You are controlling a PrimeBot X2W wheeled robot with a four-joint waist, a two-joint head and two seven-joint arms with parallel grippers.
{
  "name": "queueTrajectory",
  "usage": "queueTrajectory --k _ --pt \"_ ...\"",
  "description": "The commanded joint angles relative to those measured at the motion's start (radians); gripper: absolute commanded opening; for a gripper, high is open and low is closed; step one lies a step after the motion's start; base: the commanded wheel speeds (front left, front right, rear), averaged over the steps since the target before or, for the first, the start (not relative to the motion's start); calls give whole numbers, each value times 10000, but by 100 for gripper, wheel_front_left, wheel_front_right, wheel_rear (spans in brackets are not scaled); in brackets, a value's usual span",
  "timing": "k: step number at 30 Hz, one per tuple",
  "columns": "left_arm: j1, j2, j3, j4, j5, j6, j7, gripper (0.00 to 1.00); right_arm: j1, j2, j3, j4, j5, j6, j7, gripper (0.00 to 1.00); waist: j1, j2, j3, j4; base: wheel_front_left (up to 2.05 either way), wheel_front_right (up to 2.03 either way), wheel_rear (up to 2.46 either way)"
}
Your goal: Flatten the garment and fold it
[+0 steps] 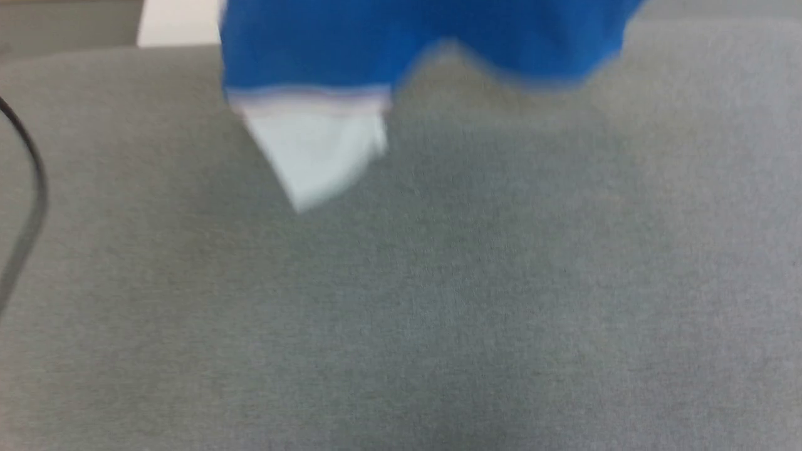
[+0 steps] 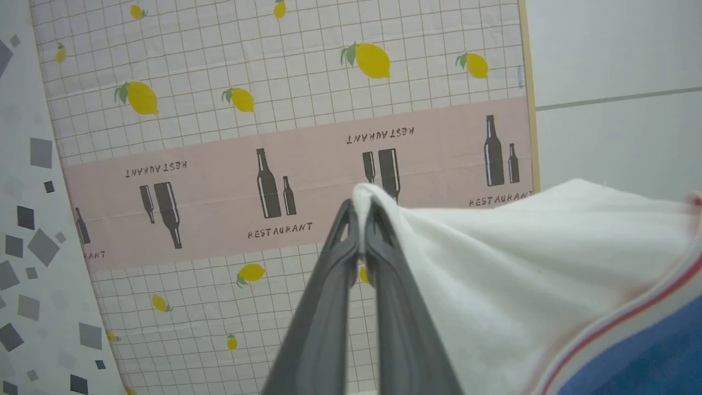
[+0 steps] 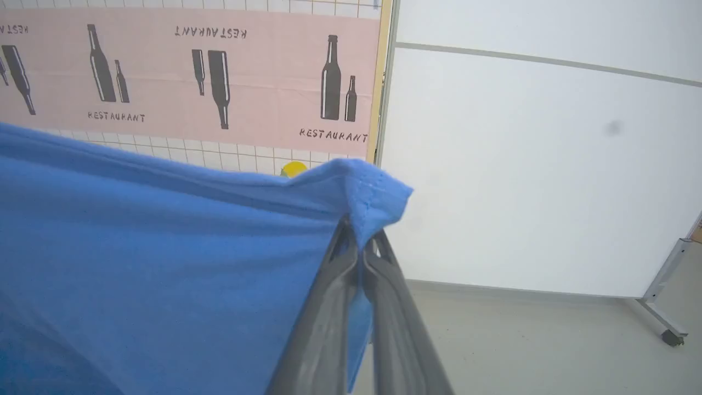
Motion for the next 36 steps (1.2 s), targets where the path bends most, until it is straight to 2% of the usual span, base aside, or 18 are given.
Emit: queueTrajectory --k 1,7,11,20,24,28,32,36 --pt "-734 138 116 229 178 23 -125 0 -465 -99 -243 44 -144 -25 -174 0 0 120 1319 -345 0 0 0" --pt "-3223 91 111 692 659 -101 -365 0 -2370 1 -598 -134 -614 -25 -733 0 0 120 2969 -330 0 0 0" --pt "-4068 -30 -3 1098 828 -226 -445 0 -3248 255 -693 16 -713 -25 -1028 0 0 120 3781 -318 0 0 0" --pt "-4077 -348 -28 2282 654 -440 -980 0 -3965 831 69 974 -705 -25 -1660 0 0 120 4519 -346 0 0 0" --pt "-3801 -374 14 2655 515 -567 -1173 0 -3978 911 528 1499 -515 -25 -1942 0 0 120 4659 -409 0 0 0" --pt "-3008 -404 93 2813 344 -744 -1414 0 -3498 992 1118 1959 -245 -25 -2338 0 0 120 4336 -384 0 0 0" --pt "-1496 -496 521 2609 -106 -926 -1542 0 -2426 1013 1826 2224 156 -25 -2811 0 0 120 3574 -225 0 0 0" --pt "687 -519 1266 1623 -420 -919 -1555 0 -892 765 2503 2116 754 -25 -3145 0 0 120 2703 26 0 0 0"
